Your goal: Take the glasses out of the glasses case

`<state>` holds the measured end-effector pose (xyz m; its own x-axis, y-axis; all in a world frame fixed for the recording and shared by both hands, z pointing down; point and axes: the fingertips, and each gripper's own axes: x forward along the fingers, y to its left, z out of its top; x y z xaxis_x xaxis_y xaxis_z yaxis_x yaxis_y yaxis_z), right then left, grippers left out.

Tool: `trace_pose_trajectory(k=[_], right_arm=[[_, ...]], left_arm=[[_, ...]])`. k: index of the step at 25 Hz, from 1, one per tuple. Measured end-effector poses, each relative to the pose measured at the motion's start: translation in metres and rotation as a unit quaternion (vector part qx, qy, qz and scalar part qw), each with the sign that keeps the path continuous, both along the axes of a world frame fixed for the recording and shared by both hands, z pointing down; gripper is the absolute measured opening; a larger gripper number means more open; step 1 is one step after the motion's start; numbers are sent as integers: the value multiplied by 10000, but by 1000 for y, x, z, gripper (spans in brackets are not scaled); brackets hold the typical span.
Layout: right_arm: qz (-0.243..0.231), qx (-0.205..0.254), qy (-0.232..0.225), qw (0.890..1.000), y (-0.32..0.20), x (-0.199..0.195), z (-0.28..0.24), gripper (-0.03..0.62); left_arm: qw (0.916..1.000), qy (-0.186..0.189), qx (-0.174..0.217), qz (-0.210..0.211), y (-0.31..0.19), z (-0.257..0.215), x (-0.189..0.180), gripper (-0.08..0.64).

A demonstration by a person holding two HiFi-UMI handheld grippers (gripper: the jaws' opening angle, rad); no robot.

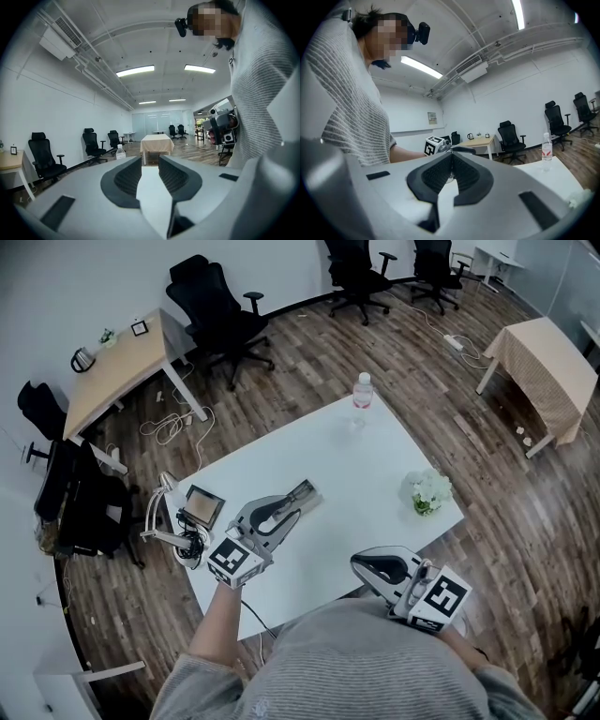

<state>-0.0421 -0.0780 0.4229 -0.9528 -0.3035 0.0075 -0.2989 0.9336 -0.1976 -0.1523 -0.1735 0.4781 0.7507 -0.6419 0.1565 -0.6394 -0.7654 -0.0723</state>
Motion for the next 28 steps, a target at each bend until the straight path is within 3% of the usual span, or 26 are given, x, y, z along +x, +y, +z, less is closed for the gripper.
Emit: trace_pose_trajectory(k=[9, 14, 28], right_arm=[[77, -42, 17, 10000, -5, 5, -1, 15], [125, -44, -15, 9999, -8, 9, -2, 15], [348, -150, 88, 9992, -14, 20, 3, 15]], left_arm=[[9970, -574, -498, -122, -27, 49, -14, 101], [9902, -1133, -804, -145, -39, 84, -20, 101], [9702, -2057, -1255, -239, -73, 148, -30, 103]])
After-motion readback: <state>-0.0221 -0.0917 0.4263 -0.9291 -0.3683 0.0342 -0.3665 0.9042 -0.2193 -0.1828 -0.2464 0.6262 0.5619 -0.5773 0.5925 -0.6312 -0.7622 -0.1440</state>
